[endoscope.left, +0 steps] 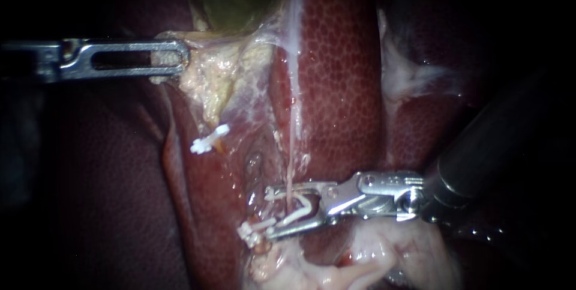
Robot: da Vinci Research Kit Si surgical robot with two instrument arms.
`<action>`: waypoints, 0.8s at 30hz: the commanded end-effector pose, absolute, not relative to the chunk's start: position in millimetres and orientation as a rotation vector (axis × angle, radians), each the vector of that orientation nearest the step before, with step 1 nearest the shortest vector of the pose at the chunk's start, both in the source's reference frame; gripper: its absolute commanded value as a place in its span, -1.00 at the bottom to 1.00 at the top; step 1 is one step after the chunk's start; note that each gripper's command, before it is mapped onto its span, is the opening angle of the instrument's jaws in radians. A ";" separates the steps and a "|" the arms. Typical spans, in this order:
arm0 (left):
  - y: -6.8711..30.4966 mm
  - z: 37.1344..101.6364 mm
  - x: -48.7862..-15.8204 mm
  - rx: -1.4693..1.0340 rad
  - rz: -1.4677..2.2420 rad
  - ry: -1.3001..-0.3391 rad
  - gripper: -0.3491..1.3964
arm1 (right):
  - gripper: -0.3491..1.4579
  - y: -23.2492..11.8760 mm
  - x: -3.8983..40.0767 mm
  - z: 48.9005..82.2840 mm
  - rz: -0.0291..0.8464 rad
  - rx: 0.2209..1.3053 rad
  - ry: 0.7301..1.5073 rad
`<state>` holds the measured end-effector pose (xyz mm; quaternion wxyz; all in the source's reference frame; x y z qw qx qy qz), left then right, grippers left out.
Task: Clipping first clip right tube
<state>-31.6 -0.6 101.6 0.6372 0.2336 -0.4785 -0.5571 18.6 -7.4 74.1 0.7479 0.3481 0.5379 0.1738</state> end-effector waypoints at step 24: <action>-0.6 101.6 -31.6 0.534 -1.272 -1.093 -1.00 | -0.36 -7.0 18.4 74.6 0.375 0.785 1.175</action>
